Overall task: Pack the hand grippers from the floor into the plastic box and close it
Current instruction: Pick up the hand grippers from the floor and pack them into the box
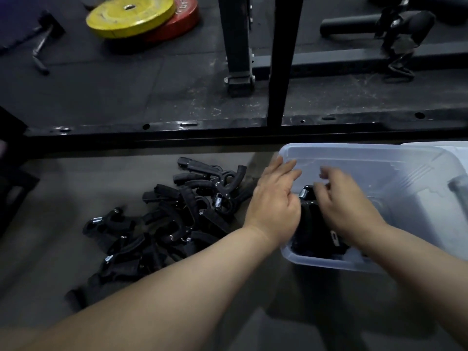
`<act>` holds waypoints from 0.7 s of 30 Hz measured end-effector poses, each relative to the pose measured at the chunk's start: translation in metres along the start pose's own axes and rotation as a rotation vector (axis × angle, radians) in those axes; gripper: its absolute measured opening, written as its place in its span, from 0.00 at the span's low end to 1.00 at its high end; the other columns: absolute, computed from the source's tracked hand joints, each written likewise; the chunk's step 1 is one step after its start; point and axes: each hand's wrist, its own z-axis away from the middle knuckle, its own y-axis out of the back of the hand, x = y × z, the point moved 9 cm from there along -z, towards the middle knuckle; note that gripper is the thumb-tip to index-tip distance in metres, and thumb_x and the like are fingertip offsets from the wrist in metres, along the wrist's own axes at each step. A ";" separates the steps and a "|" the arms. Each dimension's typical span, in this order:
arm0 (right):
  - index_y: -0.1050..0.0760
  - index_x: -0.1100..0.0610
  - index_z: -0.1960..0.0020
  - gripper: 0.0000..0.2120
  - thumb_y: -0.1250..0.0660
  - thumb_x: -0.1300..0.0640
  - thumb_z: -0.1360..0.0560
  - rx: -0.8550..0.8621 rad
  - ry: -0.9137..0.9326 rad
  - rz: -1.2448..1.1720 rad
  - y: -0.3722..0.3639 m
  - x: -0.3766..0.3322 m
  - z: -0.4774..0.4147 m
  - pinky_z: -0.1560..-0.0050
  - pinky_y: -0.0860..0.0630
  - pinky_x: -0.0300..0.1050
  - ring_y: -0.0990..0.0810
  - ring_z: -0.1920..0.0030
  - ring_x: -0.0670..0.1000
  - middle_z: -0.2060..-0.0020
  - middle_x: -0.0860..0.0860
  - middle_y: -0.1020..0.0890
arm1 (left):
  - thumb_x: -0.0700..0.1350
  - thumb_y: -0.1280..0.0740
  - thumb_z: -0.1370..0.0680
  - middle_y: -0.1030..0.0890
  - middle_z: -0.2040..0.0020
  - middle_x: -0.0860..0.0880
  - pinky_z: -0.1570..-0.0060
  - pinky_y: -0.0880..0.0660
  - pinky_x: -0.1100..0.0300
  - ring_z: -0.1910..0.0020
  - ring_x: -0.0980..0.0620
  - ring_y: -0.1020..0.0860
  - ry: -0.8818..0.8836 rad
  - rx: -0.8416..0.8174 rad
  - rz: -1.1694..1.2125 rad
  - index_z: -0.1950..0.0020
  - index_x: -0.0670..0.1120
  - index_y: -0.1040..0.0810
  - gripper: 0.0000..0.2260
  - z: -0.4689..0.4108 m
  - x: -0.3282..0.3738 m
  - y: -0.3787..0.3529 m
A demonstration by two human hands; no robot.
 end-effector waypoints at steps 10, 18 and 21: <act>0.48 0.64 0.22 0.26 0.50 0.59 0.18 -0.055 0.292 0.170 -0.040 -0.110 -0.002 0.22 0.58 0.49 0.57 0.21 0.56 0.22 0.58 0.48 | 0.43 0.44 0.27 0.26 0.32 0.45 0.28 0.37 0.53 0.31 0.49 0.31 0.191 0.212 -0.017 0.33 0.41 0.26 0.24 0.013 -0.082 0.052; 0.47 0.62 0.22 0.25 0.48 0.60 0.18 -0.085 0.258 0.137 -0.047 -0.108 0.004 0.26 0.64 0.39 0.66 0.22 0.50 0.21 0.53 0.50 | 0.47 0.36 0.24 0.42 0.22 0.43 0.23 0.52 0.51 0.22 0.44 0.47 0.193 -0.117 -0.646 0.24 0.41 0.39 0.30 -0.001 -0.149 0.051; 0.45 0.62 0.22 0.25 0.47 0.61 0.18 -0.056 0.256 0.118 -0.048 -0.109 0.004 0.28 0.65 0.36 0.64 0.22 0.50 0.21 0.53 0.48 | 0.60 0.35 0.23 0.49 0.20 0.42 0.23 0.56 0.47 0.21 0.42 0.53 0.226 -0.195 -0.779 0.21 0.43 0.45 0.37 -0.010 -0.158 0.043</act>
